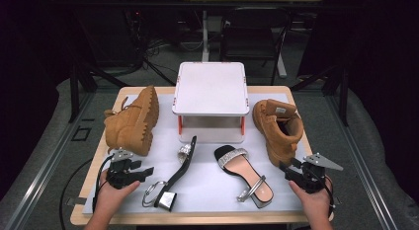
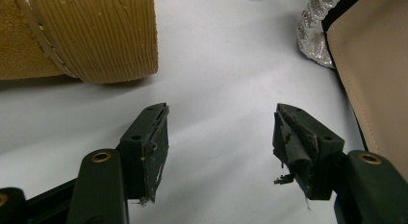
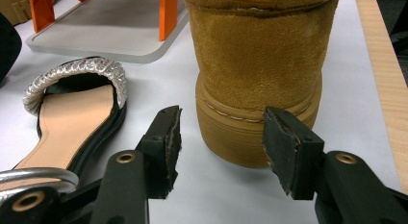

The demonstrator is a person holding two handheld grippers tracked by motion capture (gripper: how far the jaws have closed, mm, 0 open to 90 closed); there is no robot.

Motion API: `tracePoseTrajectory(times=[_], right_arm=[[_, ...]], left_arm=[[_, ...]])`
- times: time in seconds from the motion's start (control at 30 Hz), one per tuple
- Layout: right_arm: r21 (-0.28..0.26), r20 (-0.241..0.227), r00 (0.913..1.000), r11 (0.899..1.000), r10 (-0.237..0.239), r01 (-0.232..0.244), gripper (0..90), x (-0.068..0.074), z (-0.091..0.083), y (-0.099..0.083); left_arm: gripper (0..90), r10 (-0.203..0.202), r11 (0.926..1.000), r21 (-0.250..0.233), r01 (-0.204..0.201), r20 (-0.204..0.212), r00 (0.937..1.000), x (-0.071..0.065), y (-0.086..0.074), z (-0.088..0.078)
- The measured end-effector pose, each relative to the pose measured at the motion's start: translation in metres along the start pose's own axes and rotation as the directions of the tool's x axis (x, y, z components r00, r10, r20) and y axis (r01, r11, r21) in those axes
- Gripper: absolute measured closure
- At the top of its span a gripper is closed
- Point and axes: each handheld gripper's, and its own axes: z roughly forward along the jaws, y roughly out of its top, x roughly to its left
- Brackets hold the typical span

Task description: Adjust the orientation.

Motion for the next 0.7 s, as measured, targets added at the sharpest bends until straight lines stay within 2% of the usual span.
tracePoseTrajectory(times=[0.3, 0.5, 0.63, 0.7], right_arm=[[-0.002, -0.004, 1.0000, 1.000, -0.002, 0.002, 47.8, 0.002, 0.000, 0.000], [0.000, -0.003, 1.0000, 1.000, -0.002, 0.002, 47.7, 0.003, 0.000, 0.000], [0.002, -0.004, 1.0000, 1.000, -0.006, 0.006, 47.6, 0.004, 0.000, 0.001], [0.000, -0.007, 1.0000, 1.000, -0.003, 0.003, 47.6, 0.004, 0.000, 0.000]], left_arm=[[37.5, 0.003, 0.9999, -0.011, -0.002, 0.006, 1.0000, -0.002, 0.000, -0.003], [37.6, -0.023, 0.9993, -0.031, 0.023, 0.009, 0.9997, -0.001, 0.001, -0.009], [39.0, -0.017, 0.9997, -0.019, 0.018, 0.025, 0.9995, -0.003, 0.002, -0.010], [40.5, -0.005, 0.9995, -0.029, 0.007, 0.053, 0.9986, -0.007, 0.003, -0.011]])
